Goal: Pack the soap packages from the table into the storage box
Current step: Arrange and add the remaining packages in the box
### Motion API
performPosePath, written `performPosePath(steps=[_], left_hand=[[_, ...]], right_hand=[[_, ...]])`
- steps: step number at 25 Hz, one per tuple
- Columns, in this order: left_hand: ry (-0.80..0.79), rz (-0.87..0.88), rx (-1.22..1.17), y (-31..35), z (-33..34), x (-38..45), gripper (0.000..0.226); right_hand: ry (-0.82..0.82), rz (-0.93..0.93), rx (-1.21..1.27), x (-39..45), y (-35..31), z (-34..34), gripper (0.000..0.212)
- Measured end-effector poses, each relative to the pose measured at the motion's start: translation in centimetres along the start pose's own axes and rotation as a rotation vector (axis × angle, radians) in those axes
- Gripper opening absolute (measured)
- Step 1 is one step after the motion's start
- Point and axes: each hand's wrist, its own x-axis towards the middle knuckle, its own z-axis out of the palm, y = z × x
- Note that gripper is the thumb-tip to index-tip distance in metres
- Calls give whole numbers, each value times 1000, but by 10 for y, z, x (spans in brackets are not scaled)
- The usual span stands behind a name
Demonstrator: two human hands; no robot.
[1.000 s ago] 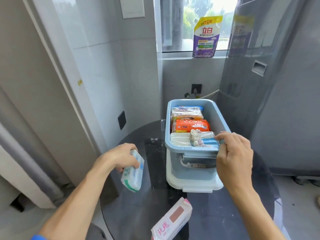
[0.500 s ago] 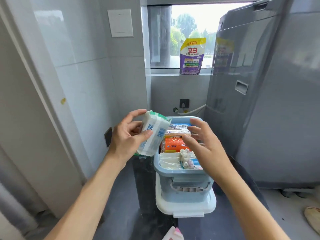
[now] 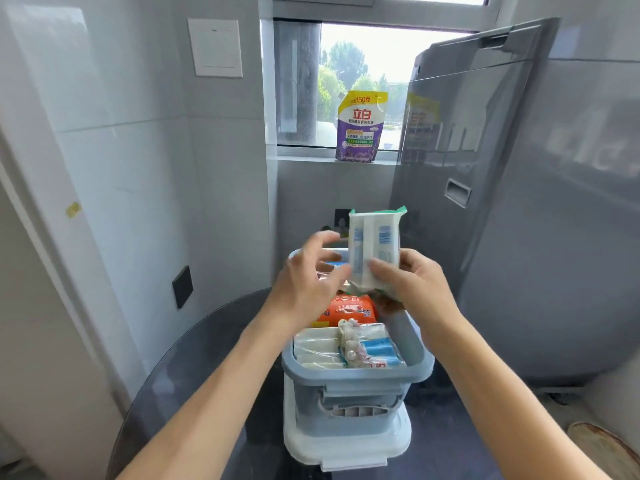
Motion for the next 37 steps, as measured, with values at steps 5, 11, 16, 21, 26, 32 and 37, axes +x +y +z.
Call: performPosePath(steps=[5, 11, 16, 21, 26, 32, 37], left_hand=[[-435, -157, 618, -33, 3, -13, 88], [-493, -88, 708, -32, 4, -13, 84], [-499, -90, 713, -31, 4, -10, 83], [-500, -87, 708, -34, 4, -10, 84], [-506, -88, 700, -34, 4, -10, 87], [-535, -125, 660, -38, 4, -3, 89], [-520, -113, 641, -38, 3, -3, 86]], right_hand=[[224, 96, -596, 23, 13, -14, 30], [232, -320, -1211, 37, 33, 28, 25], [106, -250, -1449, 53, 37, 43, 39], [-176, -62, -1550, 49, 44, 23, 49], [-391, 41, -957, 54, 38, -1, 48], [-239, -45, -1065, 52, 39, -11, 8], [-330, -75, -984, 33, 36, -18, 21]])
